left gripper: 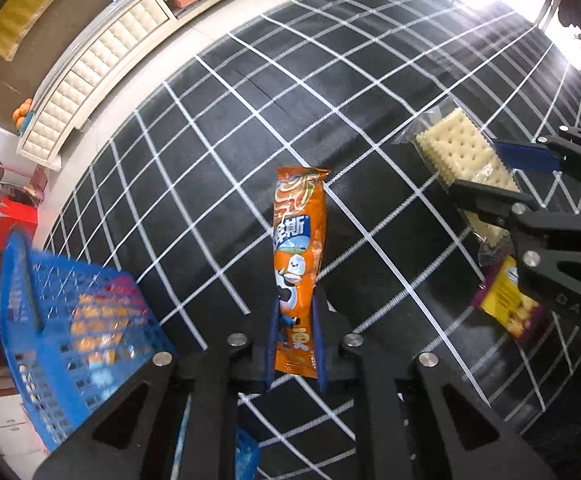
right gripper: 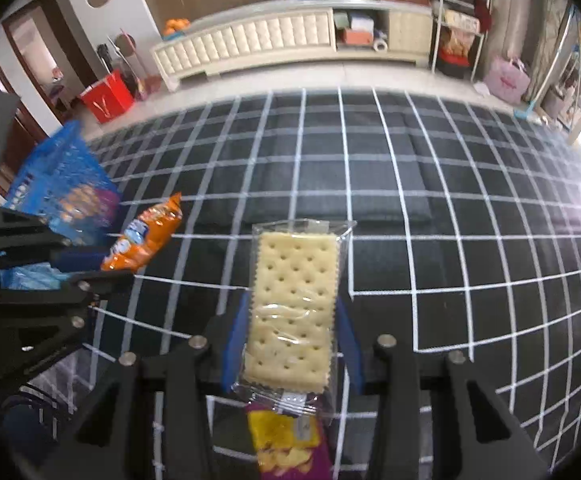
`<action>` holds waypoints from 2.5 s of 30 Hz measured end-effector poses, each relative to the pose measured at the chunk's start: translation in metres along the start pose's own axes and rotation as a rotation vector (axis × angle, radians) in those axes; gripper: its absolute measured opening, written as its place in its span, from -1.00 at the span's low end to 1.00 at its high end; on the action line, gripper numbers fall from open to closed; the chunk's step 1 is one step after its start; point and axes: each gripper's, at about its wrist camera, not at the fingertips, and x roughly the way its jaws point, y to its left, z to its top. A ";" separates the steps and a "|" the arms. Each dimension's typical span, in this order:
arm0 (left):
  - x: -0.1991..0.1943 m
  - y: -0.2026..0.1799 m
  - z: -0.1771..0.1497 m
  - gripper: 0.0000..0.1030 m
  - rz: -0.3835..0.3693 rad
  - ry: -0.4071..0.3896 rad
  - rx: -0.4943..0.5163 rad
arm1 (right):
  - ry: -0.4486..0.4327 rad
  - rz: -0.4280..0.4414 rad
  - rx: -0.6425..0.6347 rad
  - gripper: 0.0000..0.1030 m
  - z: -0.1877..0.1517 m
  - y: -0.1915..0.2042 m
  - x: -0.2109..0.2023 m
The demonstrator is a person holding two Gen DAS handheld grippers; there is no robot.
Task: Organize snacks
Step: 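Carry the orange stick snack with the left tool while the right tool carries the cracker pack over the basket, then open both tools to drop the snacks into the basket and withdraw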
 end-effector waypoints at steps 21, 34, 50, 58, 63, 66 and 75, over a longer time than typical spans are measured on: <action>-0.162 0.059 -0.113 -0.74 -0.029 -0.301 -0.166 | -0.136 0.052 -0.160 -0.08 -0.017 0.113 -0.111; -0.193 0.119 -0.184 -0.74 0.017 -0.357 -0.261 | -0.090 0.190 -0.210 -0.08 -0.003 0.193 -0.092; -0.137 0.193 -0.205 -0.74 -0.095 -0.285 -0.435 | 0.002 0.229 -0.190 -0.08 0.019 0.232 -0.024; -0.109 0.193 -0.183 -0.68 -0.113 -0.262 -0.424 | 0.009 0.217 -0.182 -0.08 0.029 0.224 -0.018; -0.105 0.201 -0.180 -0.21 -0.098 -0.250 -0.467 | 0.022 0.210 -0.168 -0.08 0.029 0.217 -0.019; -0.110 0.203 -0.185 -0.20 -0.097 -0.250 -0.473 | 0.028 0.223 -0.164 -0.08 0.029 0.222 -0.022; -0.134 0.207 -0.214 -0.13 -0.064 -0.296 -0.455 | 0.038 0.255 -0.213 -0.08 0.031 0.261 -0.024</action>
